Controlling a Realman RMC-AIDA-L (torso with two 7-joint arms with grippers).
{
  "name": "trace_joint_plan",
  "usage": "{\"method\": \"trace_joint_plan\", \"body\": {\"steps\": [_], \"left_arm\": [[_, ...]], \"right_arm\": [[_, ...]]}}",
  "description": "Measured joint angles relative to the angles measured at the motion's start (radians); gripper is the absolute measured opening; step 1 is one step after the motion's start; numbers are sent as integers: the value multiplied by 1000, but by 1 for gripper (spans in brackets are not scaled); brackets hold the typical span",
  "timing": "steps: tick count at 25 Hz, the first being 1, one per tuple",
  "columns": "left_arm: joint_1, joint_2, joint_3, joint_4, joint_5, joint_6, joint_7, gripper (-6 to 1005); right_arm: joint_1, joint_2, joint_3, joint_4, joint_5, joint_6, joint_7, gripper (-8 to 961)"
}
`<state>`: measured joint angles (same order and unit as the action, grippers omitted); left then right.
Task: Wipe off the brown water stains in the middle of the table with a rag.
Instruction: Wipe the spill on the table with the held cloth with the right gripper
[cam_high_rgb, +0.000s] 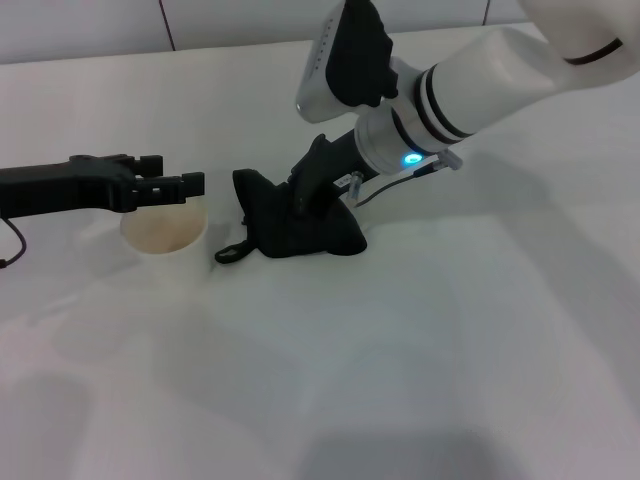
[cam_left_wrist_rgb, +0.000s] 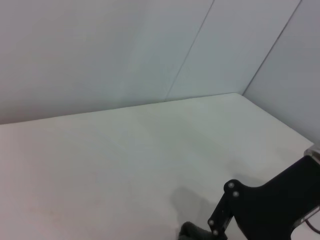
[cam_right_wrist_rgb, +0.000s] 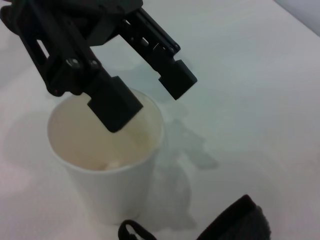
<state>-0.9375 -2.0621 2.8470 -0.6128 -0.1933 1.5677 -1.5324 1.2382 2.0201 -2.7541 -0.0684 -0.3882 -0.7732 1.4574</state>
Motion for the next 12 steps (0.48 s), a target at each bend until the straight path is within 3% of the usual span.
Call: {"method": "trace_joint_plan", "body": {"steps": [12], "left_arm": [[3, -2, 0, 3, 4, -5, 1, 875]], "right_arm": [[-7, -2, 49, -13, -2, 79, 0, 119]]}}
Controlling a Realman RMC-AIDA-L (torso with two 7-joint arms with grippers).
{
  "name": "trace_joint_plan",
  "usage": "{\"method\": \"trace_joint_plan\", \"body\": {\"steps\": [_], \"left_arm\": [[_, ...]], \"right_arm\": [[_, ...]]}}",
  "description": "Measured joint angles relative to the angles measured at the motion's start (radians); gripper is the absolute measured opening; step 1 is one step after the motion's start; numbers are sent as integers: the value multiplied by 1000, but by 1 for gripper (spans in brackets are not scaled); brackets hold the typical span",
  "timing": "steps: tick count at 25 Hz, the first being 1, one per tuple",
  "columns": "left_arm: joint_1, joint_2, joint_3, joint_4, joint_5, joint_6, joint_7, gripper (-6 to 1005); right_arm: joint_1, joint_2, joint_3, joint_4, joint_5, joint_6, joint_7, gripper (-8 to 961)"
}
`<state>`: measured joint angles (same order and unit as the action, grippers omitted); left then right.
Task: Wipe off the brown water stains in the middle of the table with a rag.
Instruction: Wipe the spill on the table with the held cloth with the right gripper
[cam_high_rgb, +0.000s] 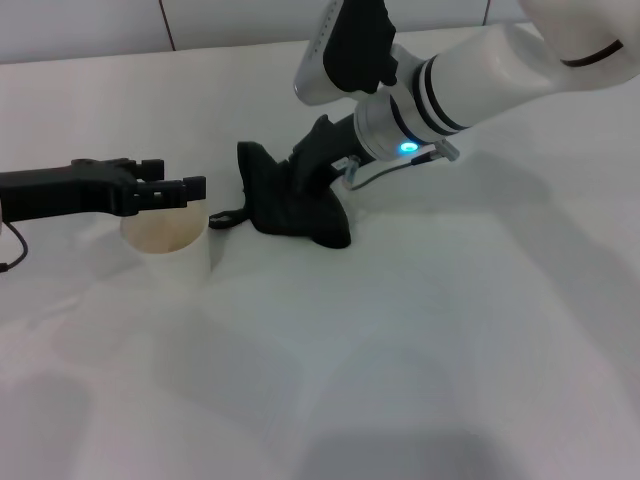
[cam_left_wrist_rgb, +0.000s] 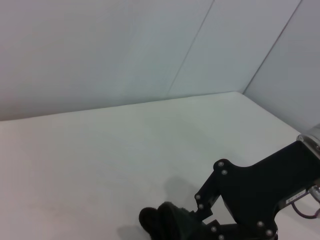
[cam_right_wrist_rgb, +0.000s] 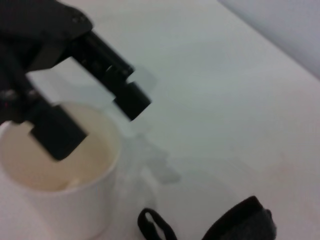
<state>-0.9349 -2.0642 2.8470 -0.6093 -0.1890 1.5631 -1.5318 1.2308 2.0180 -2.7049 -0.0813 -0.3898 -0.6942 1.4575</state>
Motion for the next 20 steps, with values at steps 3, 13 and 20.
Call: {"method": "trace_joint_plan", "body": {"steps": [3, 13, 20], "left_arm": [[-1, 0, 0, -3, 5, 0, 0, 875], [4, -1, 0, -7, 10, -2, 1, 875], [1, 1, 0, -7, 10, -7, 0, 875]], "right_arm": [[-1, -4, -15, 2, -25, -53, 6, 119], [1, -13, -14, 54, -168, -171, 125, 118], [0, -13, -8, 166, -165, -275, 121, 118]]}}
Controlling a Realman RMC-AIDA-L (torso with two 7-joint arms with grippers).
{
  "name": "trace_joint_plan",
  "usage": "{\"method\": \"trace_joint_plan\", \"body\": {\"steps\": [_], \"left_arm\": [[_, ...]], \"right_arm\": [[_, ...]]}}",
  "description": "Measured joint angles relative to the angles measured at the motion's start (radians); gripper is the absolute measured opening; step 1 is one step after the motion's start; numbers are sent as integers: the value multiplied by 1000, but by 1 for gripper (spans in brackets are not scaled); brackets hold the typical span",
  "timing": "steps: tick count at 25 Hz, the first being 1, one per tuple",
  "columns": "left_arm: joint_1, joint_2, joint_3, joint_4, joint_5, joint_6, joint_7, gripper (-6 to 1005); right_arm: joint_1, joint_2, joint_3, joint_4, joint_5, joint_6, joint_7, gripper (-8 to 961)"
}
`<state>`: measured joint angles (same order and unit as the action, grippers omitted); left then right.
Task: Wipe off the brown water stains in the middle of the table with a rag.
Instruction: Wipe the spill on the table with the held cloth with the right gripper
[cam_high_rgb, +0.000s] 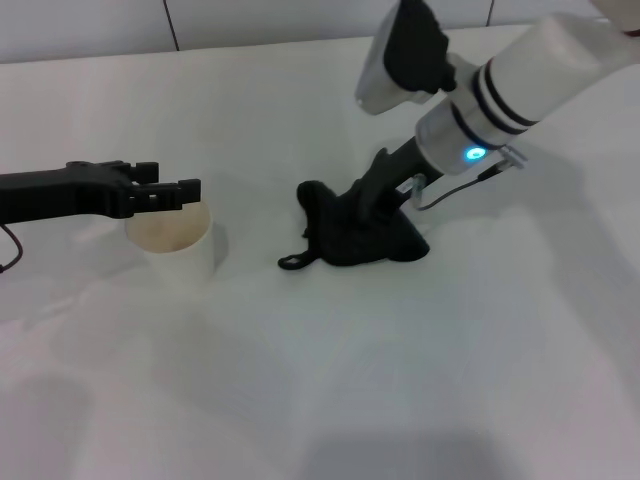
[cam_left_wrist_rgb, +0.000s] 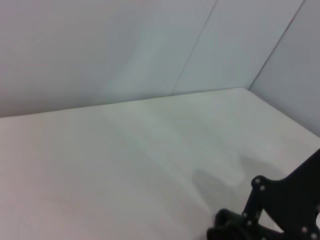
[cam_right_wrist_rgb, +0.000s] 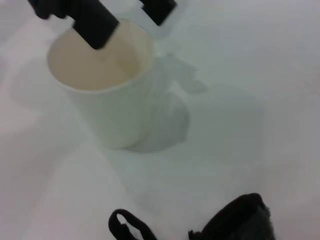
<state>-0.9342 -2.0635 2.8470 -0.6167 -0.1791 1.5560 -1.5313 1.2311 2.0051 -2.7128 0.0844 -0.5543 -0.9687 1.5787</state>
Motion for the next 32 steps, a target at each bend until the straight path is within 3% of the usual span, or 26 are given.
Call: {"method": "trace_joint_plan", "body": {"steps": [10, 16, 23, 32], "left_arm": [[-8, 0, 0, 2, 11, -8, -1, 875], [-10, 0, 0, 1, 12, -10, -1, 875], [-12, 0, 0, 4, 12, -15, -1, 874], [-19, 0, 0, 6, 12, -16, -1, 874]], "right_arm": [[-55, -2, -16, 233, 258, -139, -116, 117], [-134, -3, -112, 396, 481, -298, -152, 120], [-196, 1, -111, 511, 507, -441, -164, 132], [-254, 1, -113, 552, 506, -454, -178, 147]]}}
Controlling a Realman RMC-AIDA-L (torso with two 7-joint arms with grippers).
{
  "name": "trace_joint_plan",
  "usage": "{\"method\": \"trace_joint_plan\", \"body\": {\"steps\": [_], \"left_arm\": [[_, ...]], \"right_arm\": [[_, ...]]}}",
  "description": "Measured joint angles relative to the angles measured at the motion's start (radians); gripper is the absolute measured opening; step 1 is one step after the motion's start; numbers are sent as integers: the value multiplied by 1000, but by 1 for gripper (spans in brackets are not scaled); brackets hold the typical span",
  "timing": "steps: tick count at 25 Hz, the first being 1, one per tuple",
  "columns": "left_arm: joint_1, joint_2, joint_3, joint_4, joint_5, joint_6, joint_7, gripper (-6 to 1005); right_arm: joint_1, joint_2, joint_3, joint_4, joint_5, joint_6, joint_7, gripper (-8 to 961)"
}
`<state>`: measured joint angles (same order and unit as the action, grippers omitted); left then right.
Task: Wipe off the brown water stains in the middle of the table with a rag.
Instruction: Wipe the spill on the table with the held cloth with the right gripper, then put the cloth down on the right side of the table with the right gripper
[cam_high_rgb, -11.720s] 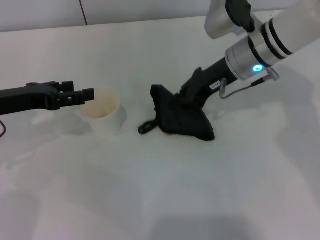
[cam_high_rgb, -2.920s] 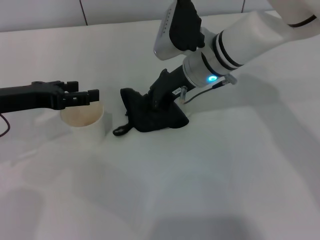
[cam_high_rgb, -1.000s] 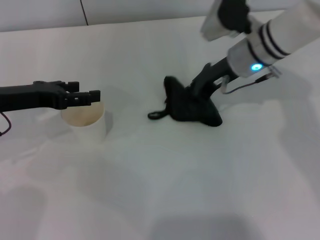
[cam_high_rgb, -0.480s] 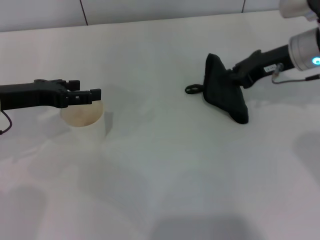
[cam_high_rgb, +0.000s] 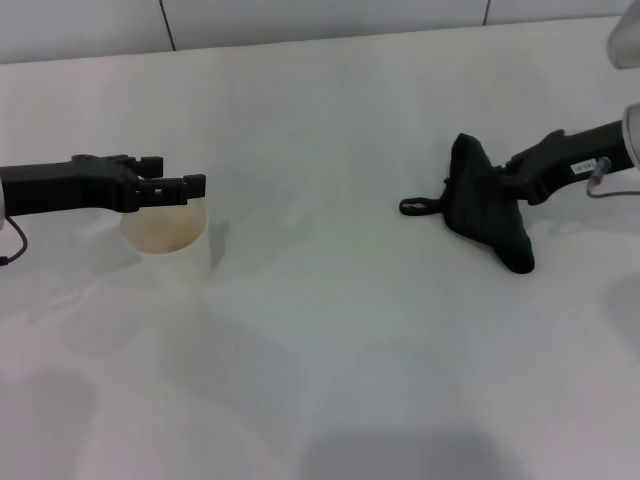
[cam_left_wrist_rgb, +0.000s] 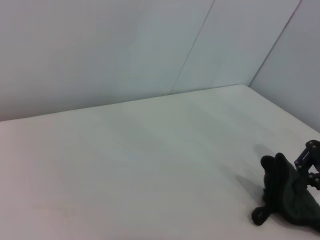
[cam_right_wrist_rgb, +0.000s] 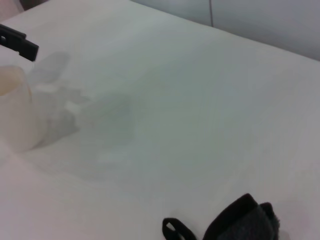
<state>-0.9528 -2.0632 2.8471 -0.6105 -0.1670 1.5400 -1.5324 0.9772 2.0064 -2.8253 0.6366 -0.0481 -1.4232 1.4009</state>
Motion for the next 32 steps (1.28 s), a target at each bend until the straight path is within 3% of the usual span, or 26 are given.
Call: {"method": "trace_joint_plan", "body": {"steps": [13, 24, 32], "left_arm": [[-3, 0, 0, 1, 1, -3, 2, 874], [-3, 0, 0, 1, 2, -3, 6, 874], [-3, 0, 0, 2, 6, -4, 4, 874]], "right_arm": [[-35, -7, 0, 11, 67, -96, -40, 170], [-45, -16, 0, 7, 93, -126, -90, 590], [-71, -20, 0, 10, 135, -127, -132, 670]]}}
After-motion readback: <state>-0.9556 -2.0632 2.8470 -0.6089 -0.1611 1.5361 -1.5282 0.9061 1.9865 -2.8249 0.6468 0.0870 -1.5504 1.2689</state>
